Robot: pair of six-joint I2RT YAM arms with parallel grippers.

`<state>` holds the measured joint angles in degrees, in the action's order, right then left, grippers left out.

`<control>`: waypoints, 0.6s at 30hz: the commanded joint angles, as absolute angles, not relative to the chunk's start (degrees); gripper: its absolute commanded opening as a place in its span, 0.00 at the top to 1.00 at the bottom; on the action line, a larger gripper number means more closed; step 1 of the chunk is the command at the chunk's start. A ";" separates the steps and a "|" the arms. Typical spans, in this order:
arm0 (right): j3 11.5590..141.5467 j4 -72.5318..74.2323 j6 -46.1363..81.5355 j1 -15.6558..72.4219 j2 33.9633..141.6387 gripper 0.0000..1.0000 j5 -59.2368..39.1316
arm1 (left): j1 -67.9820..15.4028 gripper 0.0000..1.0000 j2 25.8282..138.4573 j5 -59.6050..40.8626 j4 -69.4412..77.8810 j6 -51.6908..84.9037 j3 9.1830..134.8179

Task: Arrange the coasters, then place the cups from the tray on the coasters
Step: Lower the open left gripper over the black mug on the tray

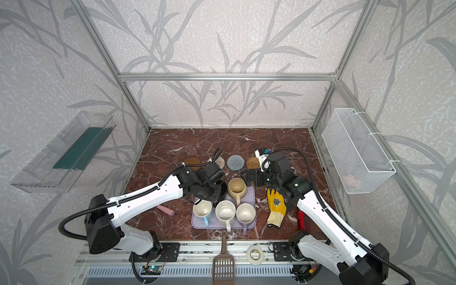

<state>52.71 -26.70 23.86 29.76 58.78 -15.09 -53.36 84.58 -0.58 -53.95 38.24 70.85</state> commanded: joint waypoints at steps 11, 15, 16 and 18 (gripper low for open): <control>50.10 -23.21 26.26 30.14 57.70 0.01 -16.26 | -54.07 0.62 85.27 0.95 -56.23 38.27 68.81; 49.62 -23.28 26.28 30.13 57.40 0.01 -15.92 | -54.05 0.64 85.59 1.93 -55.37 37.39 69.32; 49.50 -23.30 26.12 30.07 57.32 0.01 -15.74 | -54.05 0.65 86.03 1.94 -55.37 37.10 69.59; 49.31 -23.45 26.05 30.10 57.22 0.01 -15.52 | -54.05 0.70 86.93 1.67 -55.55 36.83 69.86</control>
<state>50.09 -24.18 25.78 29.80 58.65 -15.51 -53.80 85.54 0.16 -54.46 37.45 69.10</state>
